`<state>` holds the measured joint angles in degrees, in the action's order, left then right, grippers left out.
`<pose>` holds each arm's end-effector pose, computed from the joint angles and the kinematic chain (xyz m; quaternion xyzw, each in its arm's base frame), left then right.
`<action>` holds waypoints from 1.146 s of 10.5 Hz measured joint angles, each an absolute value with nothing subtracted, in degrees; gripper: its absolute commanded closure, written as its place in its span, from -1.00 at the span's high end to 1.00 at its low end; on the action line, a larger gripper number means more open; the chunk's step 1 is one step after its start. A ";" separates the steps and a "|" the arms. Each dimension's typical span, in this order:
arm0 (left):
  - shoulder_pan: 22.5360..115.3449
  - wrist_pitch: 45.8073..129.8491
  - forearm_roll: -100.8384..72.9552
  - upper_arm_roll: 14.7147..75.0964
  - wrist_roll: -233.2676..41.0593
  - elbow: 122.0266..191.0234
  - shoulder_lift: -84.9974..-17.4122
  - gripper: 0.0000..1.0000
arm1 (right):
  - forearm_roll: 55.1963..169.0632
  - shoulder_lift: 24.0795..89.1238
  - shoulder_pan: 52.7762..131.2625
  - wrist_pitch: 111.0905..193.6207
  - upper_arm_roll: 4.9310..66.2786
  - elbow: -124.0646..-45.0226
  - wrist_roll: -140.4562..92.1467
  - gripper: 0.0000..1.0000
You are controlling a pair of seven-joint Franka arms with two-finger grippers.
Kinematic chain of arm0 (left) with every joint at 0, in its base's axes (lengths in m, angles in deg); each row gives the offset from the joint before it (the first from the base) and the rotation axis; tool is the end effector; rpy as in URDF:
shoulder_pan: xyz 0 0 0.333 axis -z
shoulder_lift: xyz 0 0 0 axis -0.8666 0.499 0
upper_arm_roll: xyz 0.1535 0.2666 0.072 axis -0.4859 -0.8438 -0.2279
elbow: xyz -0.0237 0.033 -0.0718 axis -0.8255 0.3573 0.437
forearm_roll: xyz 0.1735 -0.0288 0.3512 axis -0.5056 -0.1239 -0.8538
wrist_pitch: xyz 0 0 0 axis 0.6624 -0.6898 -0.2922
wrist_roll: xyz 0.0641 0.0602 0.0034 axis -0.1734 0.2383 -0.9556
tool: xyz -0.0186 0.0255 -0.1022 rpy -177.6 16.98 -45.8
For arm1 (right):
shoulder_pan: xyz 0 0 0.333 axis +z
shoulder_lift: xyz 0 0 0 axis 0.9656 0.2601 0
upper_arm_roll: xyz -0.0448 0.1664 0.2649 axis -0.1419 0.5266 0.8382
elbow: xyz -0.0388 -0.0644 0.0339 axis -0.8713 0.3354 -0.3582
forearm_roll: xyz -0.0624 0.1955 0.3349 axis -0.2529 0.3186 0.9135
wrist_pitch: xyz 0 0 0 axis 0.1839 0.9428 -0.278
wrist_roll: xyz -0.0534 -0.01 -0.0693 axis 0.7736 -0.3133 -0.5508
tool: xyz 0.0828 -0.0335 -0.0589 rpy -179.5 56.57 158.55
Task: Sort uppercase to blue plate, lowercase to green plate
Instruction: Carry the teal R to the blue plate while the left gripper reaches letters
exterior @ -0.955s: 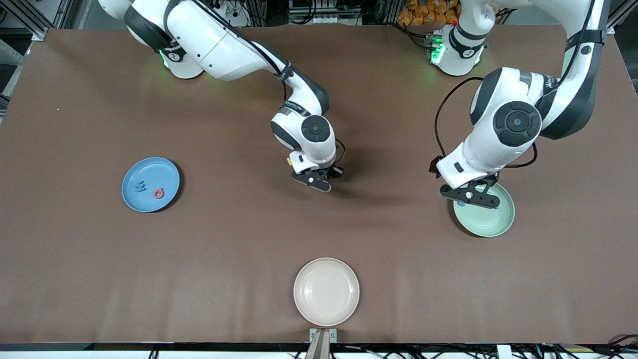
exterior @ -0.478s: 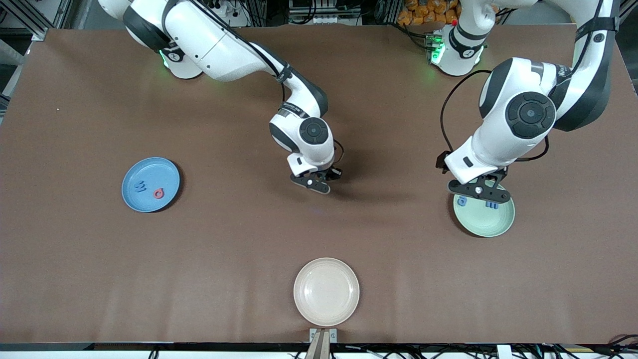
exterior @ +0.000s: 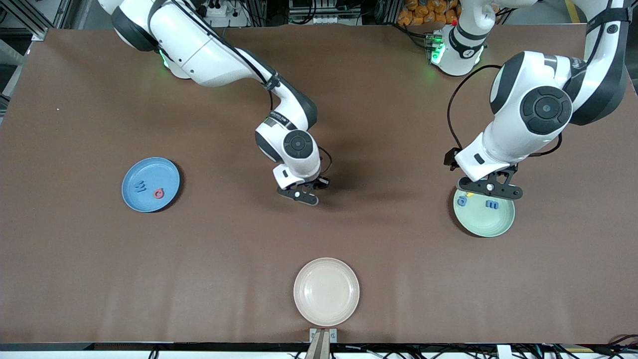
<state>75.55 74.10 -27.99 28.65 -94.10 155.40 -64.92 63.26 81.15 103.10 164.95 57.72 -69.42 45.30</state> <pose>0.5833 -0.1744 0.4524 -0.9894 0.1256 0.0538 0.0498 0.5375 0.4739 0.1937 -0.9883 0.1493 0.0302 0.0046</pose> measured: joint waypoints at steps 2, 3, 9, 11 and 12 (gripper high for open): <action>75.54 73.44 -27.99 28.65 -94.10 155.40 -65.35 1.00 | 63.26 80.28 100.24 161.45 57.65 -69.37 38.09 -0.65; 75.55 73.21 -27.93 28.66 -94.10 155.39 -65.58 1.00 | 63.26 79.52 98.10 158.98 57.60 -69.32 33.43 -0.65; 76.12 76.90 -20.45 32.51 -95.31 156.20 -64.52 1.00 | 63.27 73.88 84.21 150.17 52.12 -71.61 -4.65 -0.65; 77.63 80.77 -20.44 37.82 -102.08 156.37 -62.41 1.00 | 63.60 72.10 81.44 150.18 46.09 -73.67 -20.34 -0.65; 78.85 82.81 -20.45 40.09 -104.88 156.42 -61.13 1.00 | 64.72 71.22 80.62 150.13 43.29 -74.69 -26.74 -0.65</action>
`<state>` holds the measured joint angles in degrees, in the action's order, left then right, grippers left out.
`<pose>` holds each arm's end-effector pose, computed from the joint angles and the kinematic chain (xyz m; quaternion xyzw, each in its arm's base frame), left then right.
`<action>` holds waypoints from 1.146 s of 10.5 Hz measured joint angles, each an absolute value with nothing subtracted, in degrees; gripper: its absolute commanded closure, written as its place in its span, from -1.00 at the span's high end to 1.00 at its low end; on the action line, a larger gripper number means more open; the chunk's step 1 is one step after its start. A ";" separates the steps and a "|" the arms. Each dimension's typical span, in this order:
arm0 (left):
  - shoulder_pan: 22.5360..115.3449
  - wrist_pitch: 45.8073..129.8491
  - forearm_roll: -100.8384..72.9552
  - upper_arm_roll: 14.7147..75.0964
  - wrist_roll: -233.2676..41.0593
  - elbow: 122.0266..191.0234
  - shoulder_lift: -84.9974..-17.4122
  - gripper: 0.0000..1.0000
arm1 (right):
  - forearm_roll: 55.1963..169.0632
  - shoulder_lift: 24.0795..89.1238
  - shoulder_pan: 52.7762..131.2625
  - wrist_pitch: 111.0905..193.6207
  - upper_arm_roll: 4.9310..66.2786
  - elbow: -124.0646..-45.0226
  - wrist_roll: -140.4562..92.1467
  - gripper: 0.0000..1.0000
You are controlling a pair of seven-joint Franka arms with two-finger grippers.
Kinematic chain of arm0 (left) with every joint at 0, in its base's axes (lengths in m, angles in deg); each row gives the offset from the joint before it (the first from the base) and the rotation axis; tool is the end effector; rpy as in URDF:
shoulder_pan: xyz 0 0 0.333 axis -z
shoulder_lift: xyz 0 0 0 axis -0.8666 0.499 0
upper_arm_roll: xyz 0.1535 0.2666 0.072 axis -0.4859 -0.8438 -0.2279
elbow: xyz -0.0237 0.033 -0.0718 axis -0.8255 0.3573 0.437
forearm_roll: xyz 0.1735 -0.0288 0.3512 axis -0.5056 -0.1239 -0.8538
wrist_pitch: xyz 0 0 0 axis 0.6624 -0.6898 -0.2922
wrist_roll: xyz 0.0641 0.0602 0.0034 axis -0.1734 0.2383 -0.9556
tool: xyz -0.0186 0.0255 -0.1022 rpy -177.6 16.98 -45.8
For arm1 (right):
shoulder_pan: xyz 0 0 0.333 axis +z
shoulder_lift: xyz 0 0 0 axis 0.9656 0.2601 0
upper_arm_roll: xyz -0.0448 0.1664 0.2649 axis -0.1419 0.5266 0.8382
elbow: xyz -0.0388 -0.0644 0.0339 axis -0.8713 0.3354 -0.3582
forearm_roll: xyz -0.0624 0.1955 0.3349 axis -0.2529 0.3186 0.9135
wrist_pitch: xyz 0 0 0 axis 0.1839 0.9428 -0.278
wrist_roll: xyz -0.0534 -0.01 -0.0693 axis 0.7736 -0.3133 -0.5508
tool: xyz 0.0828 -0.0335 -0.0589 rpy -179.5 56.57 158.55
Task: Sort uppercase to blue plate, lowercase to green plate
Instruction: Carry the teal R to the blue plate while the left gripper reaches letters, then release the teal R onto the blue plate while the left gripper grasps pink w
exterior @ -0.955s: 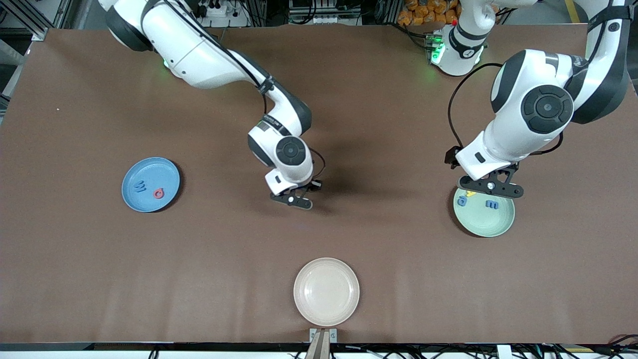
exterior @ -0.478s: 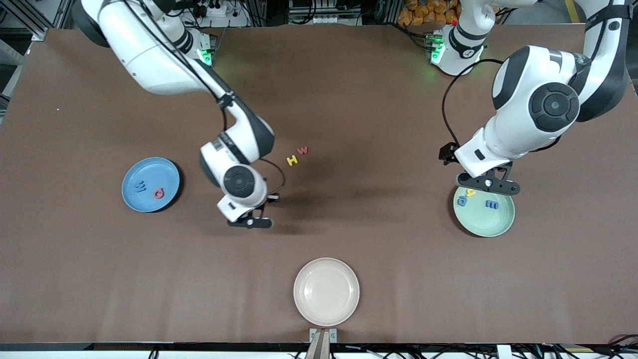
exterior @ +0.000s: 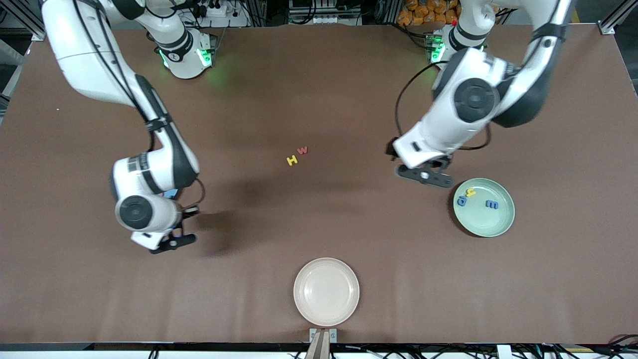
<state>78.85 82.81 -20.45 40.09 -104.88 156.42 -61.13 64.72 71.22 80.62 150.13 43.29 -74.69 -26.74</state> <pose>0.5361 -0.3285 0.4192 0.9891 -0.1355 -0.0434 0.0371 0.6721 0.0784 0.2406 0.9746 0.1765 -0.1202 0.0669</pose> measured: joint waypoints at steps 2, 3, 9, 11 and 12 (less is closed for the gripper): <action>81.26 86.62 -21.00 43.23 -106.65 156.48 -58.64 1.00 | 67.55 69.23 79.97 149.23 39.33 -77.47 -35.11 -0.65; 82.22 88.35 -22.34 44.67 -106.67 156.53 -57.43 1.00 | 68.50 68.05 79.96 148.41 38.47 -79.56 -36.64 -0.65; 89.20 102.06 -35.69 50.30 -106.72 156.79 -46.36 1.00 | 72.16 58.27 80.08 160.58 32.45 -101.81 -46.52 -0.65; 90.84 105.88 -40.66 50.54 -106.72 156.78 -43.29 1.00 | 74.91 58.23 79.77 162.75 30.98 -105.09 -49.17 -0.38; 91.16 107.62 -42.28 50.58 -106.73 156.76 -42.02 1.00 | 75.84 58.25 79.78 162.84 30.98 -106.01 -49.28 -0.02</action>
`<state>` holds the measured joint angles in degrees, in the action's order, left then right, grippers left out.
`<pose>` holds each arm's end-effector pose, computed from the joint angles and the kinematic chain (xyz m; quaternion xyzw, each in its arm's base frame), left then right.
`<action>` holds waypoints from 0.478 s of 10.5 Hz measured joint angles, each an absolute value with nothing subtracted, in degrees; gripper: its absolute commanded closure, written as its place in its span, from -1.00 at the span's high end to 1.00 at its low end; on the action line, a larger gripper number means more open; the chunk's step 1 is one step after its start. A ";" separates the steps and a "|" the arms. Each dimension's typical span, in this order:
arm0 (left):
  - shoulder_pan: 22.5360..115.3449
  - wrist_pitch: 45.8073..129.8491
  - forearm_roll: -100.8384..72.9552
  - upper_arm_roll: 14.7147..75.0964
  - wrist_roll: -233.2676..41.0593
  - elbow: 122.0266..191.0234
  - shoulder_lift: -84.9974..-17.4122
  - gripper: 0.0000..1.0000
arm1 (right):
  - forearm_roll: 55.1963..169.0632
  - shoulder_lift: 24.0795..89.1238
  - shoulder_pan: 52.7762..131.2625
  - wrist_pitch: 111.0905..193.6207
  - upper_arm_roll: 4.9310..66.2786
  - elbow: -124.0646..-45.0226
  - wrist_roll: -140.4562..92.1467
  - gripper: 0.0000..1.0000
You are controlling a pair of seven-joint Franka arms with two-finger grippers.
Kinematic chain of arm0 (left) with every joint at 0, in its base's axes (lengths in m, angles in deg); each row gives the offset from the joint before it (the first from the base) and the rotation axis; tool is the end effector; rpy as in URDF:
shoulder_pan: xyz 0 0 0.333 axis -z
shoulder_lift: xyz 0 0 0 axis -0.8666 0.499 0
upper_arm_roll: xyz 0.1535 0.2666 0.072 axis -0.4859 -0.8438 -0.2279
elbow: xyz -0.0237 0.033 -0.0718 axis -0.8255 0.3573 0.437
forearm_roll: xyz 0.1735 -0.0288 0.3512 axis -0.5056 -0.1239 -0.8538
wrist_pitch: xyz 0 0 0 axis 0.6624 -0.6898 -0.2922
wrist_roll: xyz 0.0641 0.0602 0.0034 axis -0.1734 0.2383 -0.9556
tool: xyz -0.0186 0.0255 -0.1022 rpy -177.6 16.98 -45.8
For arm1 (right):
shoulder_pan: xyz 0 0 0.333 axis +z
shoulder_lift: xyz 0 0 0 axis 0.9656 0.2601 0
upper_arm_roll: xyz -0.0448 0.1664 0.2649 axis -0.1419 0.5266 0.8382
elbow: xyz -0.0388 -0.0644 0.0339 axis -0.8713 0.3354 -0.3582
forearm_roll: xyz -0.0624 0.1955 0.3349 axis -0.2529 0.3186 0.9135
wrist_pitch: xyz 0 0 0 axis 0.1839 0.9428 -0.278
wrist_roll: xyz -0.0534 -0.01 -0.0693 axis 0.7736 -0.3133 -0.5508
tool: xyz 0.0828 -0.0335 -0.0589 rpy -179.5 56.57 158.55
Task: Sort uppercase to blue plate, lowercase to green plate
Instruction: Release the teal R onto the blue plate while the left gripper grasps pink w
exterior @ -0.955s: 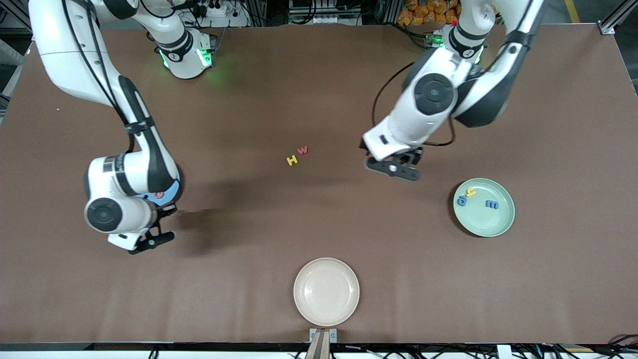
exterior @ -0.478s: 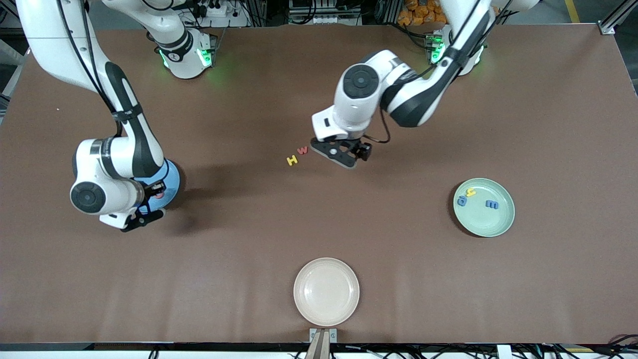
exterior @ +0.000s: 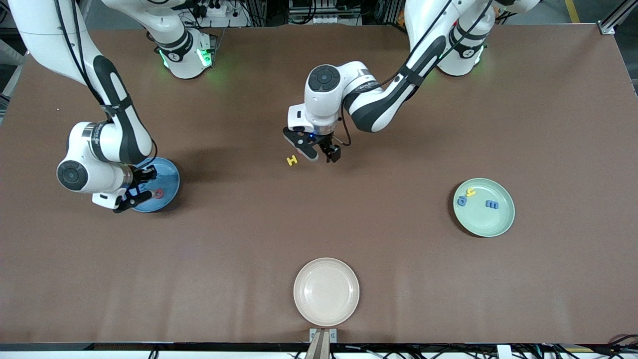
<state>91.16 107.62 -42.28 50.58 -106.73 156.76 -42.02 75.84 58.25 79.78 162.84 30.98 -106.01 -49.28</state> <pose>0.4131 -0.5344 0.2604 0.9160 -0.3978 0.0455 0.0255 0.5407 -0.0510 0.1878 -0.9627 -0.2106 0.1691 0.0181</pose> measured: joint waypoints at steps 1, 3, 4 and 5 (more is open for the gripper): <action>91.48 108.73 -42.97 50.60 -106.70 156.74 -41.01 0.91 | 76.36 58.24 79.83 162.84 31.03 -106.38 -49.36 0.03; 92.85 109.30 -44.34 50.83 -106.69 156.72 -39.56 0.89 | 76.62 58.20 79.89 162.76 31.12 -106.34 -49.36 0.18; 93.54 109.38 -44.69 51.18 -106.69 156.70 -39.14 0.87 | 76.73 58.12 79.94 162.57 31.21 -106.11 -49.28 0.19; 94.02 109.38 -45.13 51.70 -106.69 156.70 -38.84 0.85 | 76.88 57.99 80.00 162.24 31.32 -105.63 -48.91 0.14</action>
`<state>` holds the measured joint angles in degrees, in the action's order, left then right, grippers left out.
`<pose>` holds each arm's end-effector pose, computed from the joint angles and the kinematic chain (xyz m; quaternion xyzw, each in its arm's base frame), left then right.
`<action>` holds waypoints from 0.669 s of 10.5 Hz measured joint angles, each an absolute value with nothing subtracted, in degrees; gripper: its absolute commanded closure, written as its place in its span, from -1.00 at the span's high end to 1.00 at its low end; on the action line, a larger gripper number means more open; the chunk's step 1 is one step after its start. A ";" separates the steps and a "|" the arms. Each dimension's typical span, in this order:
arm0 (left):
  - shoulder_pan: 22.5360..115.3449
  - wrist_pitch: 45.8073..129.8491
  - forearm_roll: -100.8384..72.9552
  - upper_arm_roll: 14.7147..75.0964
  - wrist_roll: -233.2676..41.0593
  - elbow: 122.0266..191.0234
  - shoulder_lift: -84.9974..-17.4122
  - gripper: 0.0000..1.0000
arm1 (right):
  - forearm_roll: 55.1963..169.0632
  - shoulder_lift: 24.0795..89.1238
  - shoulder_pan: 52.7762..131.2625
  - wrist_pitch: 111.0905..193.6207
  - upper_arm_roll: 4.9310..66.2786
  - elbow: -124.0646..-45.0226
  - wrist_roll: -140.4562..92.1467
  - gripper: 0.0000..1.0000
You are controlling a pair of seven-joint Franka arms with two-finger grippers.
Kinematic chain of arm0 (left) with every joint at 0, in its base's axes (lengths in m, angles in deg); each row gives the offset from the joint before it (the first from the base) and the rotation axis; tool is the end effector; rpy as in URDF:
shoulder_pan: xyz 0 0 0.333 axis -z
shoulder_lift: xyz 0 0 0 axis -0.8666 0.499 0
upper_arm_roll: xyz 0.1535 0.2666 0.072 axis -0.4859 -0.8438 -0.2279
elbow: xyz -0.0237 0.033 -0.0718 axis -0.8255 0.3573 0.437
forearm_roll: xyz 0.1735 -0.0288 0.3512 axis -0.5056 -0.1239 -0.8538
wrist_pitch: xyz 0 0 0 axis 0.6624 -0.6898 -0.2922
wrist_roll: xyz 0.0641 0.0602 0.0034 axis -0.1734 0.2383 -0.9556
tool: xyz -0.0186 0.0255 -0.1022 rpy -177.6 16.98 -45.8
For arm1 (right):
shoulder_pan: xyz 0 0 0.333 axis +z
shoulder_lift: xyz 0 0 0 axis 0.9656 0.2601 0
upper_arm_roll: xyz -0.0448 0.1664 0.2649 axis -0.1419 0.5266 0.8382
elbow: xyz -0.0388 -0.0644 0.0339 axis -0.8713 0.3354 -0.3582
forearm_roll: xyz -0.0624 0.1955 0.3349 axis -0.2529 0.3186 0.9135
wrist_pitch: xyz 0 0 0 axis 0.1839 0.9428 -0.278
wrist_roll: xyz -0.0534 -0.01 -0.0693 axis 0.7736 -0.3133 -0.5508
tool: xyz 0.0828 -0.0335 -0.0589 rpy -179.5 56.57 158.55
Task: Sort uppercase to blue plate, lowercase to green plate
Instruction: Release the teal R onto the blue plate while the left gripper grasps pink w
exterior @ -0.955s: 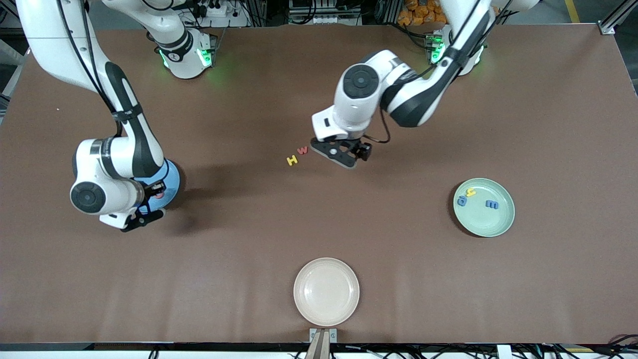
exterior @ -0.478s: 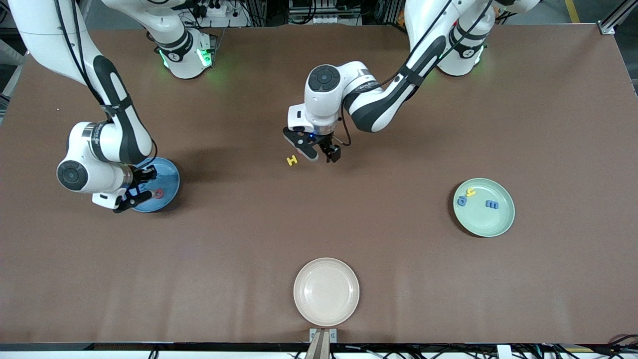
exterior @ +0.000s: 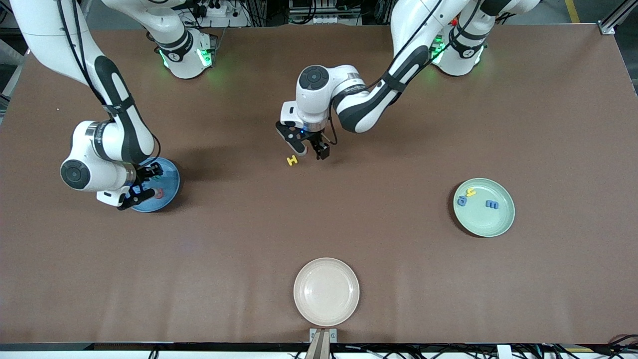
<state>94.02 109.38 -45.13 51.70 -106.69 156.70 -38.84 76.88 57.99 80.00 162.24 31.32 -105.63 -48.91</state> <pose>0.3743 -0.5614 0.2320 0.8952 -0.4431 0.0399 0.0262 0.5431 -0.0449 0.1916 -0.9640 -0.2059 0.1665 0.0244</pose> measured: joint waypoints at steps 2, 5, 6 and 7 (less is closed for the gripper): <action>94.54 109.38 -45.81 52.06 -106.69 156.69 -38.47 0.77 | 77.24 57.57 80.12 160.63 32.82 -103.92 -44.73 0.10; 94.69 111.03 -48.88 52.43 -106.68 156.70 -36.87 0.73 | 77.37 57.17 80.99 157.46 39.30 -100.86 -29.27 0.09; 94.69 112.05 -49.49 52.46 -106.68 156.69 -36.21 0.69 | 77.41 57.16 81.34 157.47 41.50 -100.35 -22.65 0.09; 94.70 112.78 -49.70 52.47 -106.68 156.69 -35.64 0.69 | 77.43 57.14 81.60 157.50 43.78 -99.90 -16.06 0.09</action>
<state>94.70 112.78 -49.70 52.47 -106.68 156.69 -35.64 77.43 57.14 81.60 157.50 43.78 -99.90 -16.06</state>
